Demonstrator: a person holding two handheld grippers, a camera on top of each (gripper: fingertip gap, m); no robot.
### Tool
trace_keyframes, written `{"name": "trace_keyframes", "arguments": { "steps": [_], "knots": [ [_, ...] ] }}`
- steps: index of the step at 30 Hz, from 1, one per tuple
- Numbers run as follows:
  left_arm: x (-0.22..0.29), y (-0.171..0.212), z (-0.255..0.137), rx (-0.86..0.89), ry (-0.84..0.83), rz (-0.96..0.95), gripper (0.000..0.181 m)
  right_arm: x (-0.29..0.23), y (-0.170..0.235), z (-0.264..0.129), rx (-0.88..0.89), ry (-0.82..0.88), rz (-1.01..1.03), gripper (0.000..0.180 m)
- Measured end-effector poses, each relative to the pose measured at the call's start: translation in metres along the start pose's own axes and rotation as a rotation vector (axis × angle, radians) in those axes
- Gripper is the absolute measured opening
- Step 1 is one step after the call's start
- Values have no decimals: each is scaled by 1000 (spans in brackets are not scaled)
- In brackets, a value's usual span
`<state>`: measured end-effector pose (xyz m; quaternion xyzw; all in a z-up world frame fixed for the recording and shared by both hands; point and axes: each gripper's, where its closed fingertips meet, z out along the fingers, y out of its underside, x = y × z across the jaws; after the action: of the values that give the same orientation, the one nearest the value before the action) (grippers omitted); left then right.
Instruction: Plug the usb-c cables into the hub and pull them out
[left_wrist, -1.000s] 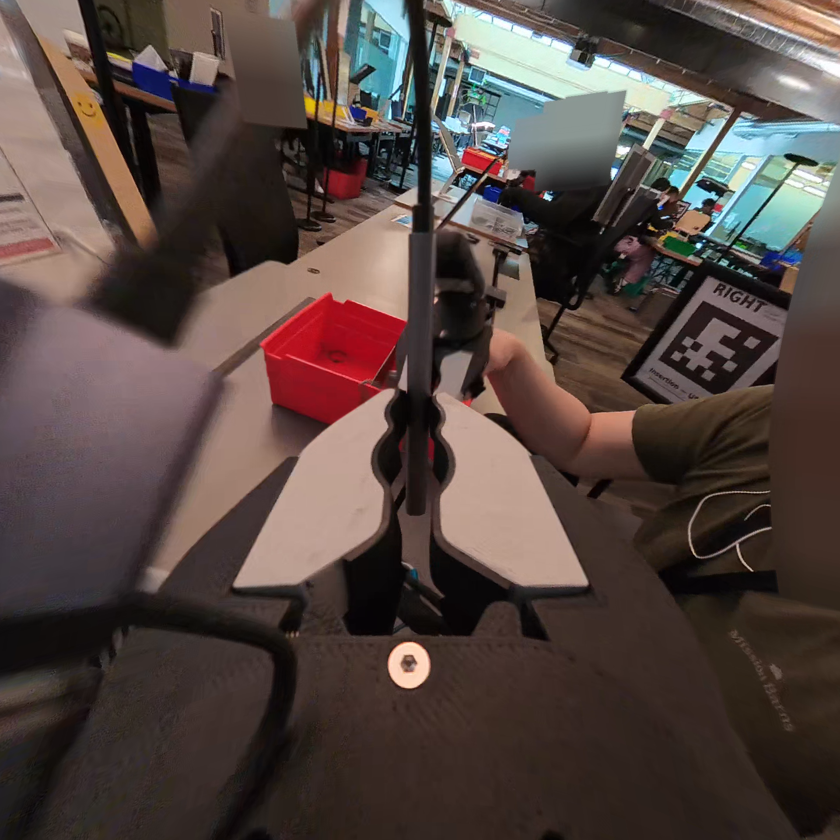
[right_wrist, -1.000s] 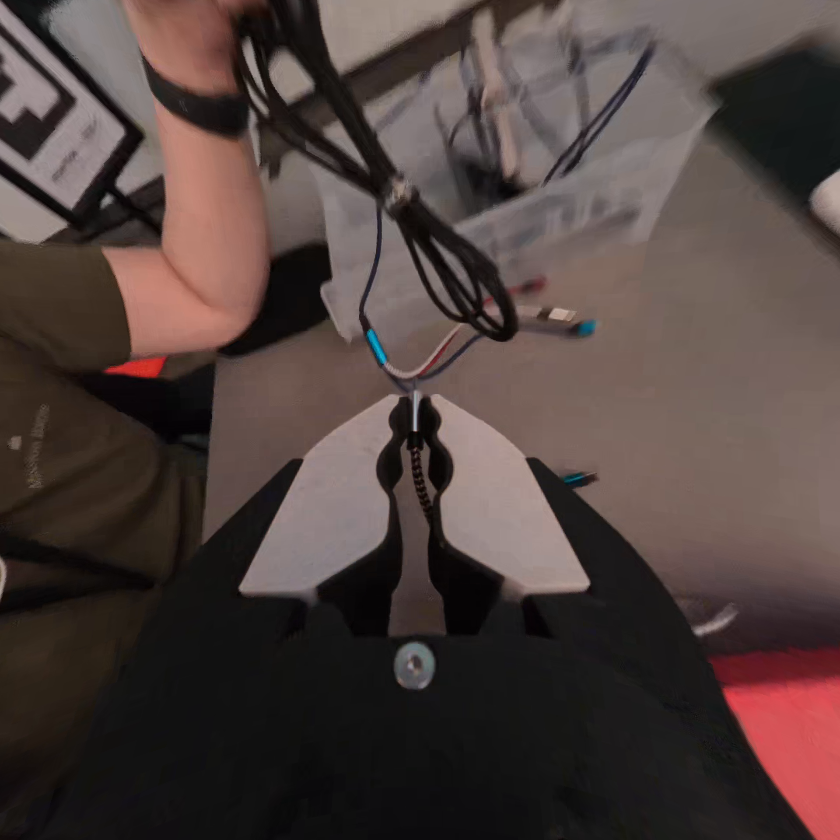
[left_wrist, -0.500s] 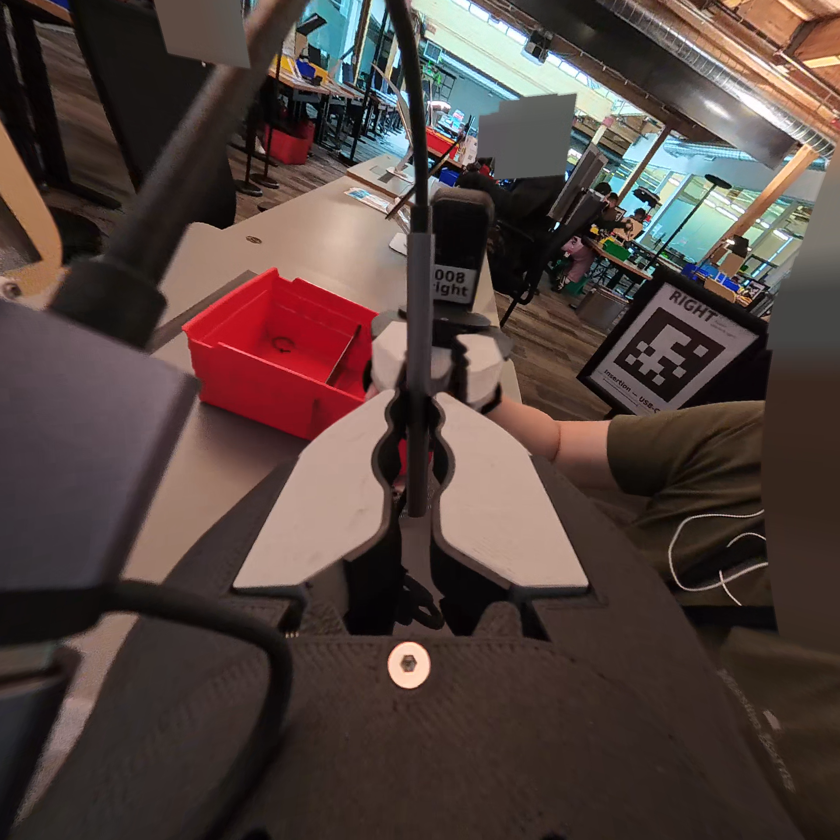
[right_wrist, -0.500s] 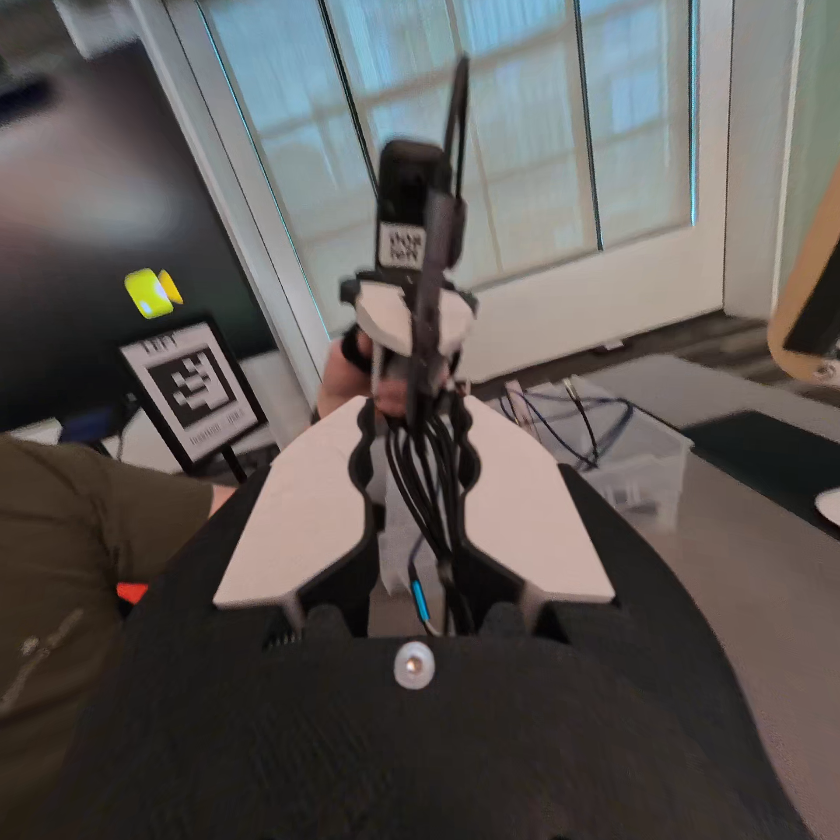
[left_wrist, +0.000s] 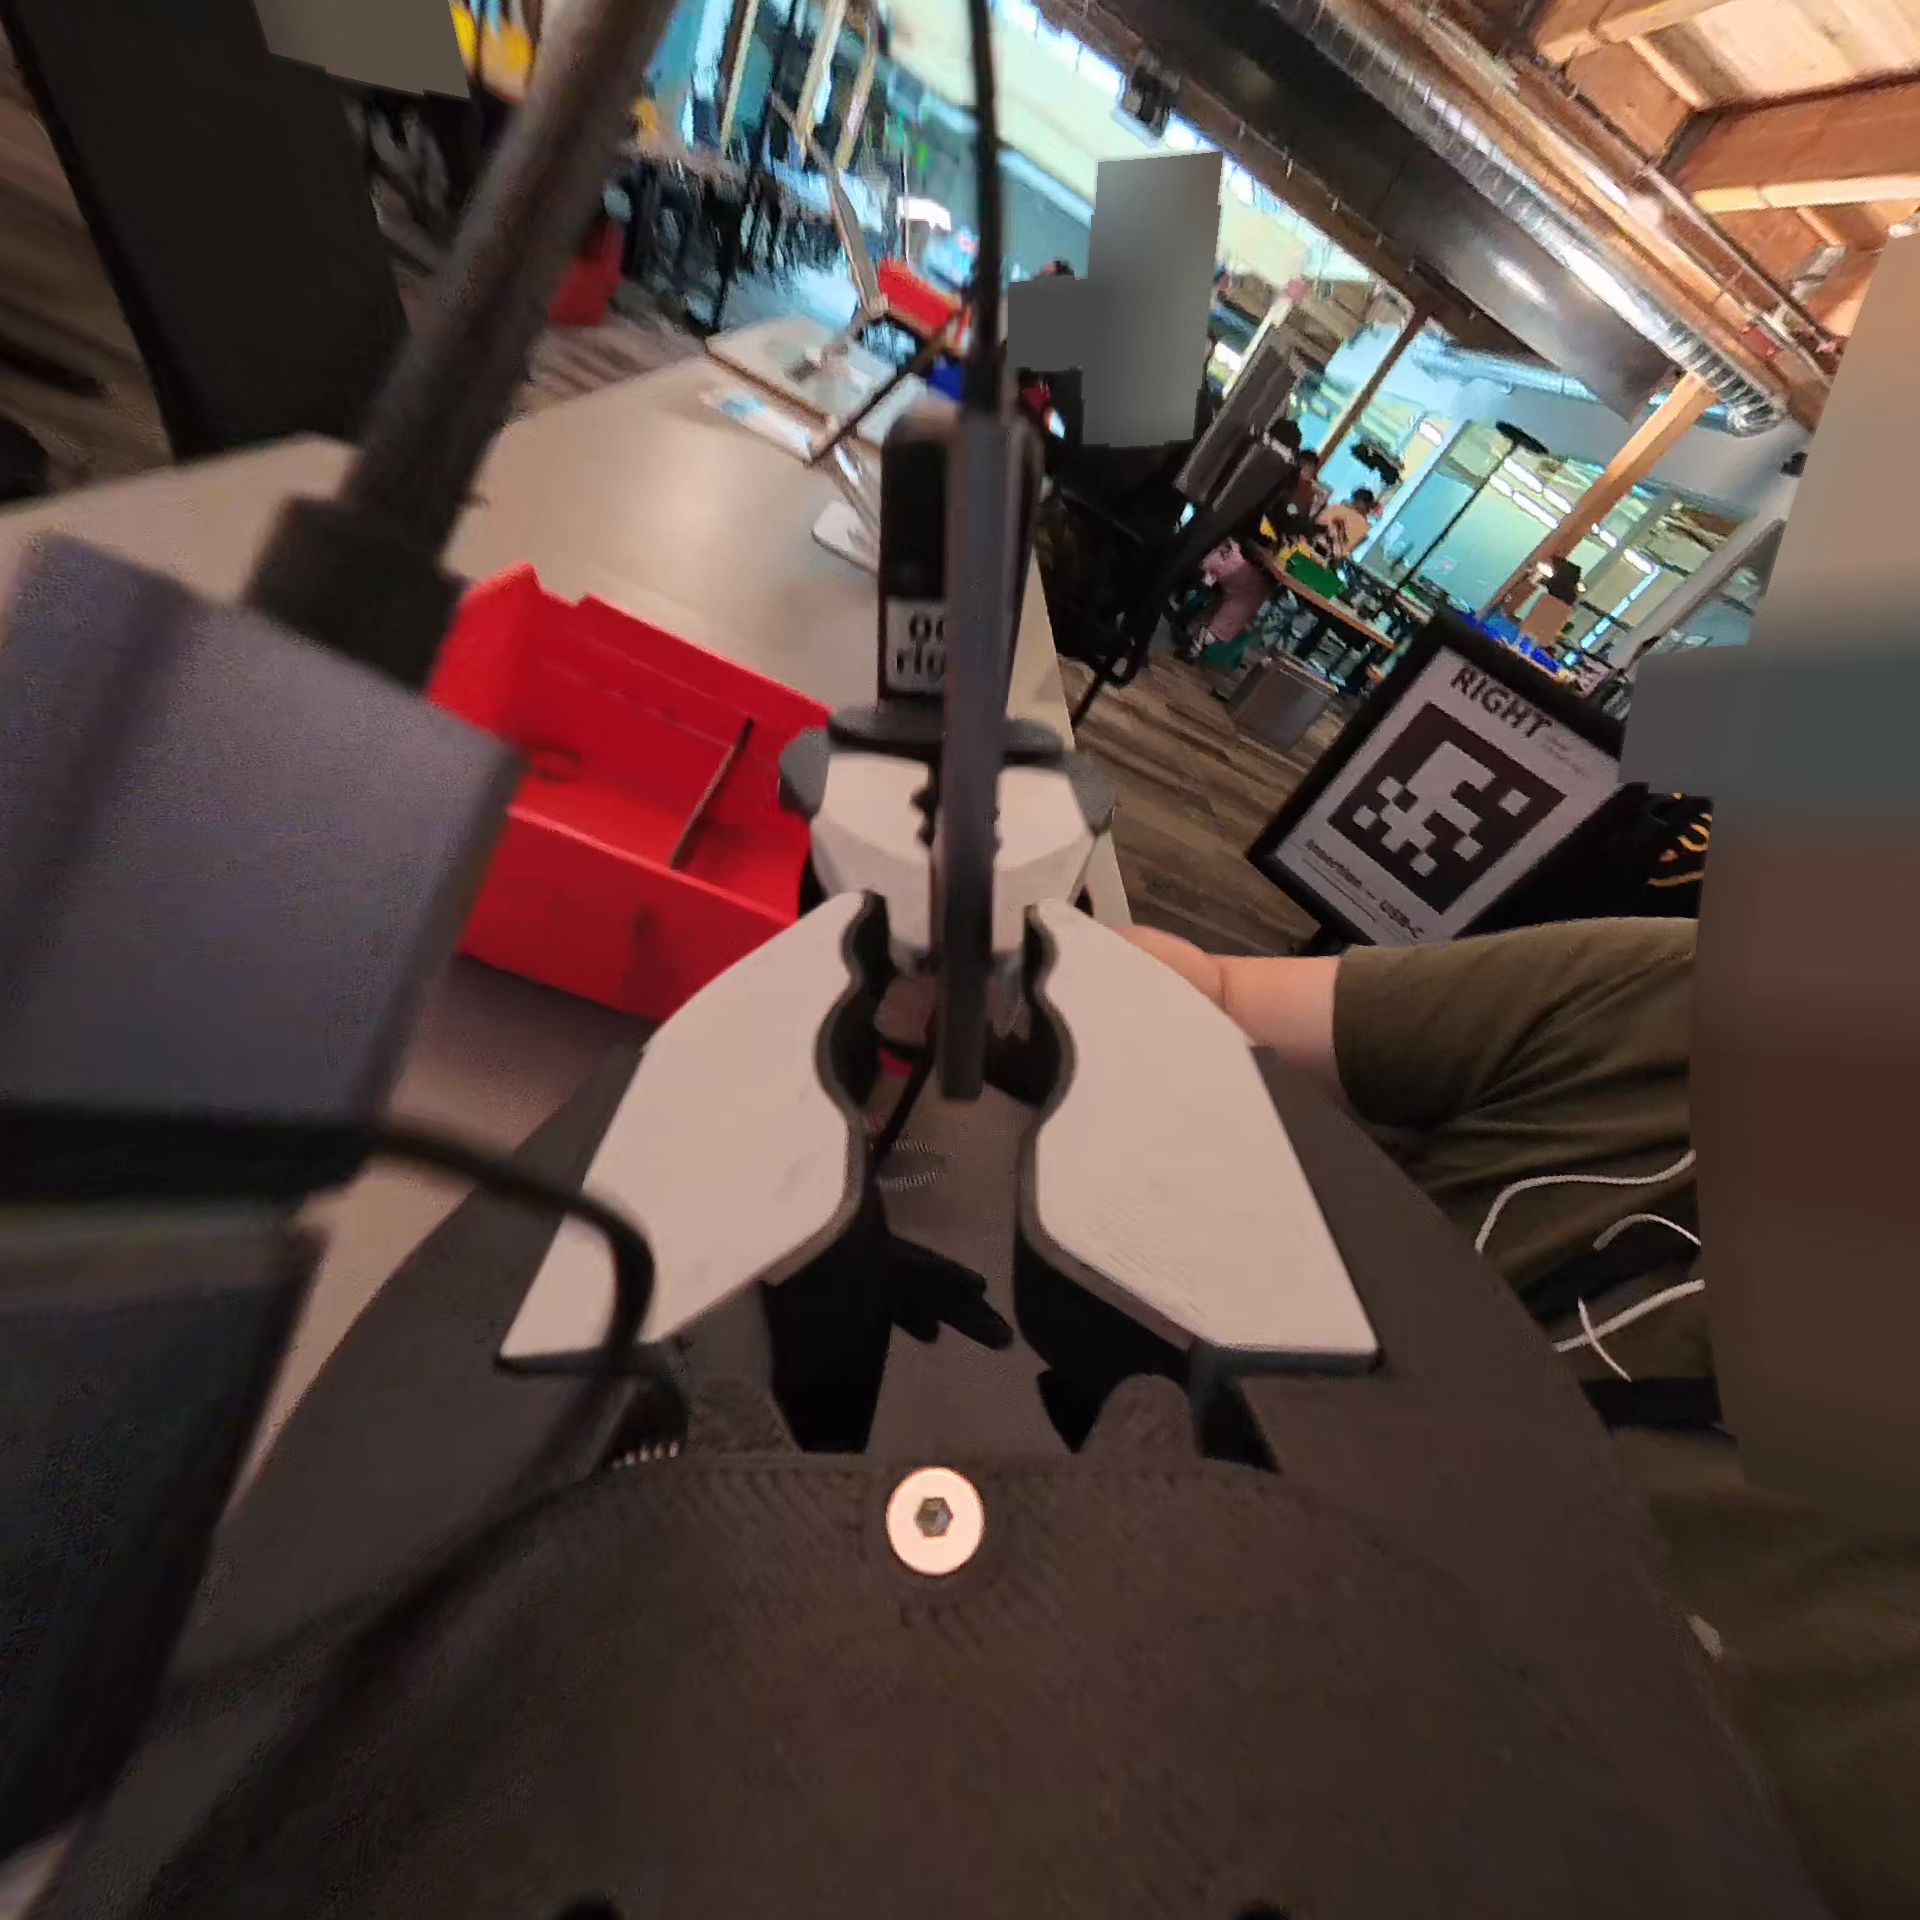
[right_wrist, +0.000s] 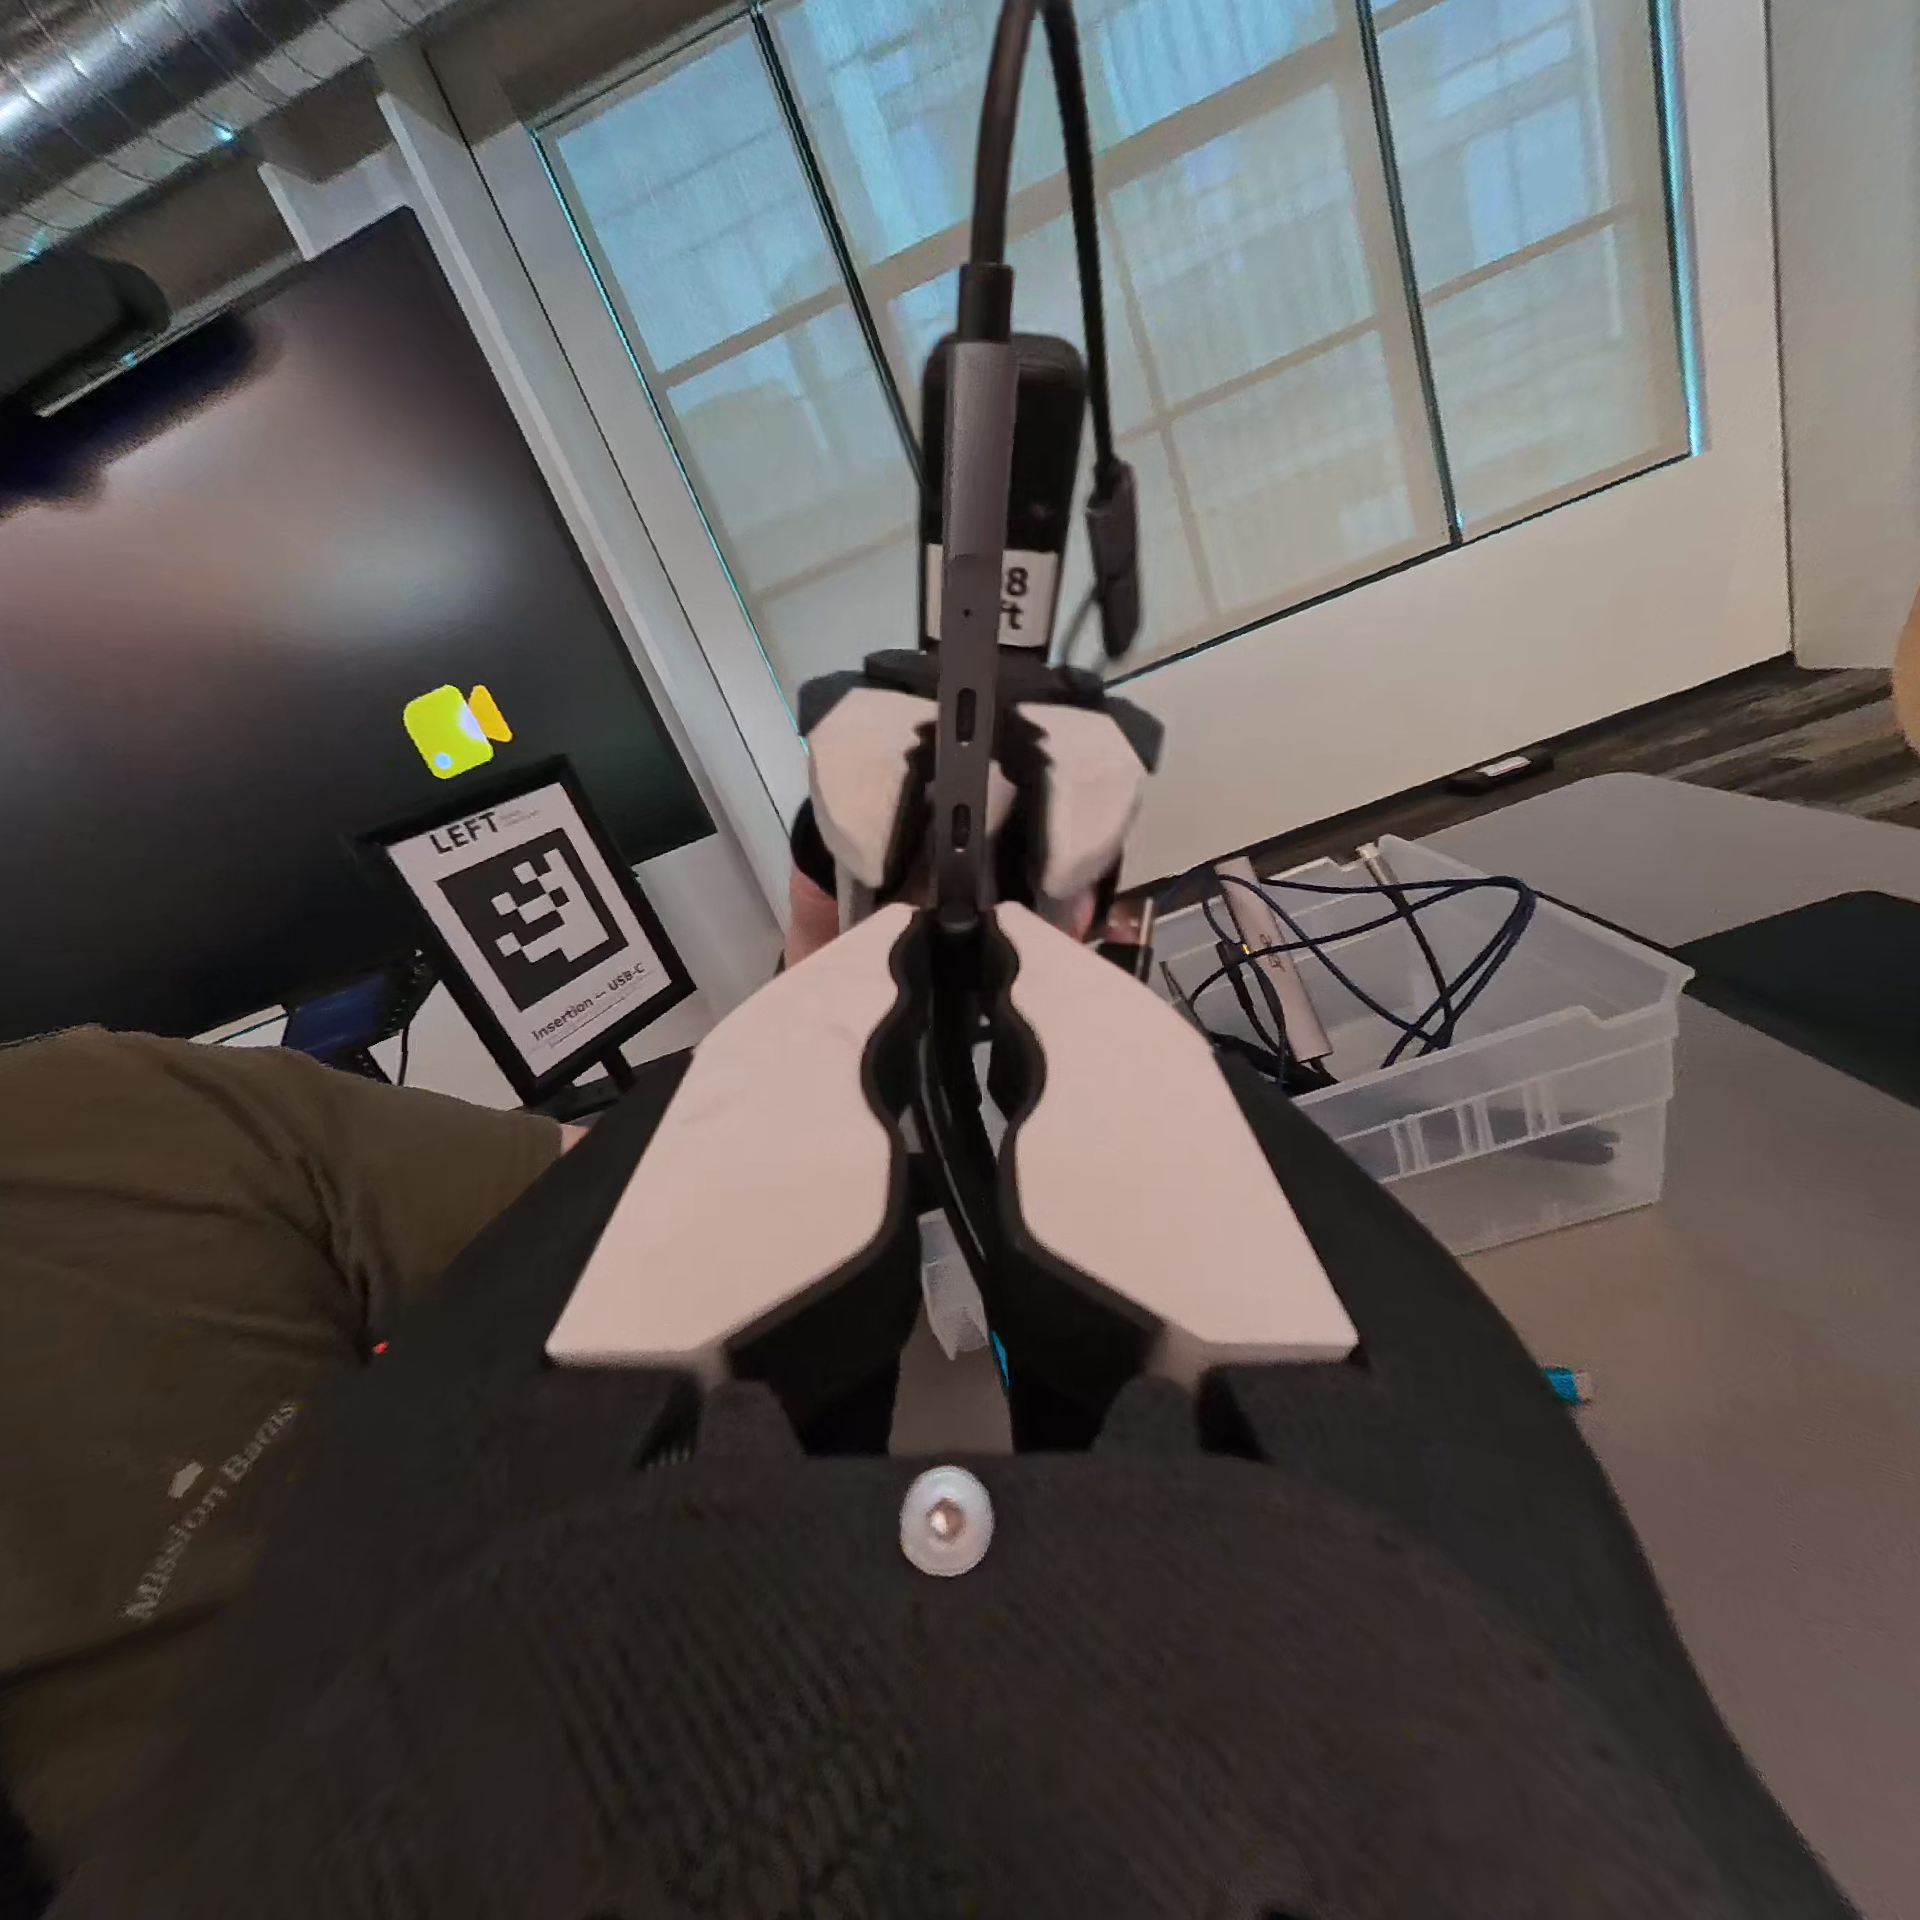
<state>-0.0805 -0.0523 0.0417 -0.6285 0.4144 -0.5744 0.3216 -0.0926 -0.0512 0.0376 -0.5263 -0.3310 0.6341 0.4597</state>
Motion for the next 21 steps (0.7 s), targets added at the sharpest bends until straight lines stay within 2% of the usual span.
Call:
{"name": "trace_keyframes", "arguments": {
  "steps": [1,6,11,21],
  "knots": [
    [-2,6,1,-35,7,-22,31,-1,-2,-1,2,-6,-2,8],
    [-1,13,7,-71,60,4,10,3,-3,-5,-15,6,14,8],
    [7,6,4,-48,36,95,9,-8,-12,-11,21,-87,0,10],
    [0,3,5,-23,-15,99,9,2,-17,-13,61,-13,6,7]
  ]
}}
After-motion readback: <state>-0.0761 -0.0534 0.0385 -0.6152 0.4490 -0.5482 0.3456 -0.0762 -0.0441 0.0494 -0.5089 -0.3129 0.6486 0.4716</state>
